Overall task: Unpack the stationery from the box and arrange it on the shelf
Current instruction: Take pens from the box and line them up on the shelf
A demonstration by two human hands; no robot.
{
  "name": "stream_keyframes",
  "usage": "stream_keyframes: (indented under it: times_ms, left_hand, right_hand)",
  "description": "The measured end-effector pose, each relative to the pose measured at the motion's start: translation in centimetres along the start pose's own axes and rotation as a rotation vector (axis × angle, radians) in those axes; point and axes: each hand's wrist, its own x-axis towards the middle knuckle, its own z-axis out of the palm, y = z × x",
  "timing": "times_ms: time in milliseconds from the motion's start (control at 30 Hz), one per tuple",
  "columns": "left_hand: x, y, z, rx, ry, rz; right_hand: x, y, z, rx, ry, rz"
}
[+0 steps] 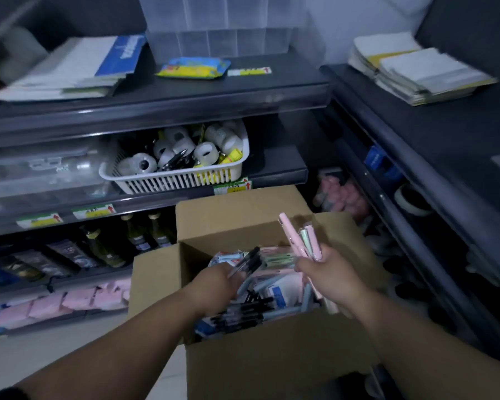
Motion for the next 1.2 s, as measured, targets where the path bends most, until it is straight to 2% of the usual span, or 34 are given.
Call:
stream_keyframes:
  times_ms: [233, 333, 467, 633, 933, 1100, 1200]
  left_hand:
    - [-4.4, 6.1, 2.4, -0.167, 0.054, 0.244]
    - [-6.8, 9.2, 5.9, -0.253, 0.016, 0.323]
    - [-12.3, 14.1, 12.6, -0.207, -0.025, 0.498]
    - [-21.9, 18.4, 24.2, -0.26, -0.265, 0.591]
    - [-43.0, 23.1, 44.7, -0.079, -0.655, 0.871]
    - [-53.5, 23.3, 53.0, 0.033, -0.946, 0.927]
    - [-58.2, 23.5, 57.1, 0.081, -1.065, 0.98]
  right_hand:
    - [-7.4, 1.2, -4.6, 0.261, 0.102, 0.05]
    - [-12.2, 3.5, -7.6, 0.343, 0.204, 0.084]
    - [-21.4, 8.6, -11.7, 0.478, 0.358, 0.117]
    - [-36.9, 16.5, -15.8, 0.61, 0.609, 0.17]
    - [-66.5, 27.8, -17.6, 0.717, 1.124, 0.276]
    - [-78.1, 32.2, -15.9, 0.813, 1.36, 0.336]
    - [-82.6, 34.3, -15.1, 0.912, 1.461, 0.347]
